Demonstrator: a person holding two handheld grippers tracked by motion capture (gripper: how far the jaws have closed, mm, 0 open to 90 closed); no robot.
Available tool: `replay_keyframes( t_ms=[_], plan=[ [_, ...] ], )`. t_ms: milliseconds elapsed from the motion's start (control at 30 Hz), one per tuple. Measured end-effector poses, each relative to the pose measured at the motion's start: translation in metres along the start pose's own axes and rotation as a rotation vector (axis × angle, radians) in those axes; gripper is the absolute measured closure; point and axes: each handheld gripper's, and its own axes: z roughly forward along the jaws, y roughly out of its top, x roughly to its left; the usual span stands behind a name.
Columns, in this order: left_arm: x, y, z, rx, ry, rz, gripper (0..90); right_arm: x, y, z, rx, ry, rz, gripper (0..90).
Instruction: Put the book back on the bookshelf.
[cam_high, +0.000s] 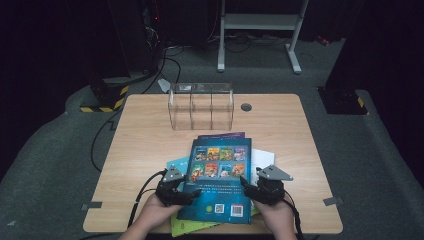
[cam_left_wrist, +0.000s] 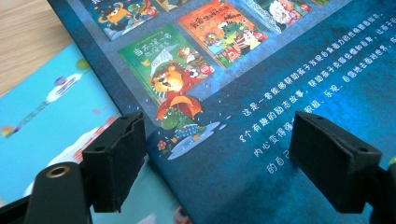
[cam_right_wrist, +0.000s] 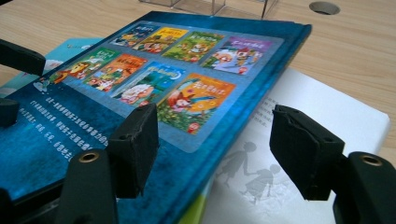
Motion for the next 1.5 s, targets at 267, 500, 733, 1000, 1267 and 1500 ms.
replay_keyframes(
  t_ms=[267,500,733,1000,1267,1500],
  plan=[
    [-0.011,0.012,0.013,-0.011,-0.017,0.001,20.6,-0.011,-0.005,-0.008,0.010,-0.018,0.048,31.4],
    [-0.002,0.004,0.017,-0.065,-0.056,-0.099,23.0,-0.012,-0.007,-0.005,0.027,0.001,0.062,28.8],
    [0.000,0.001,0.016,-0.071,-0.036,-0.107,16.7,-0.012,-0.008,0.000,0.047,0.013,0.089,25.1],
    [-0.001,-0.002,0.016,-0.083,-0.036,-0.101,14.2,-0.011,-0.010,0.000,0.071,0.054,0.139,21.2],
    [-0.001,-0.002,0.017,-0.089,-0.040,-0.104,13.6,-0.007,-0.010,0.003,0.092,0.073,0.131,17.6],
    [-0.003,-0.004,0.019,-0.107,-0.034,-0.084,10.6,-0.005,-0.005,0.006,0.076,0.072,0.085,19.0]
  ],
)
